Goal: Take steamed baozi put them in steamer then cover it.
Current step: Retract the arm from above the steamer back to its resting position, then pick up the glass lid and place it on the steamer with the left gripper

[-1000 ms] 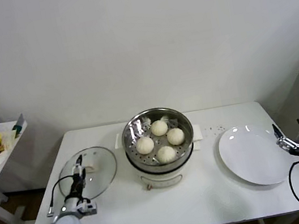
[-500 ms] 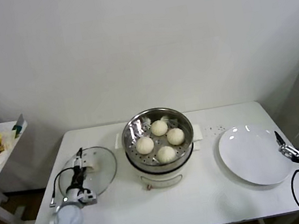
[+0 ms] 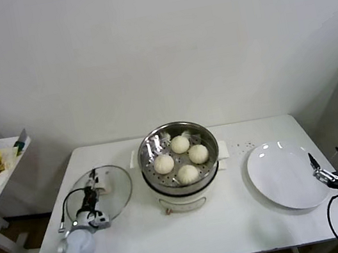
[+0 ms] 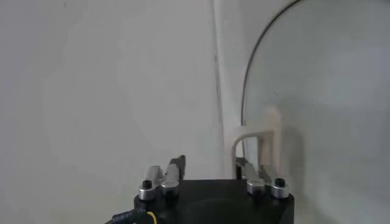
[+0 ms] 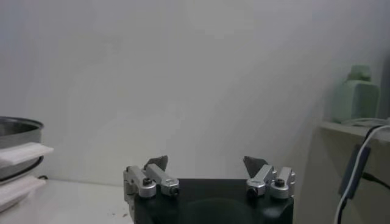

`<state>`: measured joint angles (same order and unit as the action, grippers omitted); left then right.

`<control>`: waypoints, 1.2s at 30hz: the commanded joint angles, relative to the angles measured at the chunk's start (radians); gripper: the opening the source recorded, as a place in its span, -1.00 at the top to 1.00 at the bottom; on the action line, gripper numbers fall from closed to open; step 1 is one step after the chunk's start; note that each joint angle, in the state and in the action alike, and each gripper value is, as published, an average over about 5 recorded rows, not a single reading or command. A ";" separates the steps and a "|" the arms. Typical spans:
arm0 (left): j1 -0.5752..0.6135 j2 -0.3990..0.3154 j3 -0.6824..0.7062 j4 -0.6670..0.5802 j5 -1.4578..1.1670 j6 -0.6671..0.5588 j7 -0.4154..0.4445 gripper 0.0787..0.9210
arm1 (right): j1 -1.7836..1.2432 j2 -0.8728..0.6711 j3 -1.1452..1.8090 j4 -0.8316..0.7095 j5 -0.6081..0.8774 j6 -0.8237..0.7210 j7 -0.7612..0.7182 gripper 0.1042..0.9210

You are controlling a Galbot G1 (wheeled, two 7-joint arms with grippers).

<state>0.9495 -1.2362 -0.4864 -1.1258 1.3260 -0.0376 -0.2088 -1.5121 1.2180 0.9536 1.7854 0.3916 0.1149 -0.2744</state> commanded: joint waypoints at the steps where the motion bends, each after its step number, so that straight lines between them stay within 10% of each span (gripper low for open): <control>1: 0.001 0.009 0.001 -0.013 -0.050 -0.003 0.014 0.11 | 0.006 0.005 -0.003 -0.010 -0.019 0.006 -0.004 -0.76; 13: 0.149 0.074 -0.022 -0.289 -0.157 0.082 0.035 0.81 | 0.040 -0.017 -0.012 -0.043 -0.031 0.012 -0.002 -0.76; 27: 0.413 0.275 -0.040 -0.907 -0.196 0.492 0.048 0.82 | 0.120 -0.081 -0.059 -0.096 -0.050 0.008 0.000 -0.76; 36: 0.324 0.419 0.224 -1.094 -0.225 0.706 0.172 0.82 | 0.168 -0.085 -0.129 -0.111 -0.092 -0.009 0.007 -0.76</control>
<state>1.2781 -0.9802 -0.4804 -1.9028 1.1320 0.3927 -0.1290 -1.3865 1.1449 0.8777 1.6877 0.3267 0.1127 -0.2689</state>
